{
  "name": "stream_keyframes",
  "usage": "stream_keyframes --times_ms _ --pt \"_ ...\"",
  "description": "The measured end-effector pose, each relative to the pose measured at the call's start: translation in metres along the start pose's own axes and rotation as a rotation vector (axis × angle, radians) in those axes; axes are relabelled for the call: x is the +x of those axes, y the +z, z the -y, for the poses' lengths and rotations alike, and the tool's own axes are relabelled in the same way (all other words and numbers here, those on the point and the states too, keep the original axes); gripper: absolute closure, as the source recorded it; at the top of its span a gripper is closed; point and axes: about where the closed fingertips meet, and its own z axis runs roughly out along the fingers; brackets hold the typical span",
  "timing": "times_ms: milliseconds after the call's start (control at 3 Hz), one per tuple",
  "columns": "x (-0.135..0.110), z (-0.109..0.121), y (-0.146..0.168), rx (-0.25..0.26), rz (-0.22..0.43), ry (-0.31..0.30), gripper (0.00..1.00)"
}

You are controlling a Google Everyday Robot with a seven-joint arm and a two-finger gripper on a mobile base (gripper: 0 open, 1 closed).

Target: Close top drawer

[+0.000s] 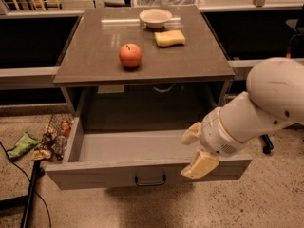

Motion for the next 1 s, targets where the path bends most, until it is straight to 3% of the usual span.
stream_keyframes --times_ms 333,667,1000 --pt "0.0109 -0.0110 0.0389 -0.042 0.034 -0.001 0.64" --pt "0.0133 -0.0125 0.0453 -0.049 0.038 0.000 0.87" --pt "0.0134 -0.0126 0.0455 -0.049 0.038 0.000 1.00"
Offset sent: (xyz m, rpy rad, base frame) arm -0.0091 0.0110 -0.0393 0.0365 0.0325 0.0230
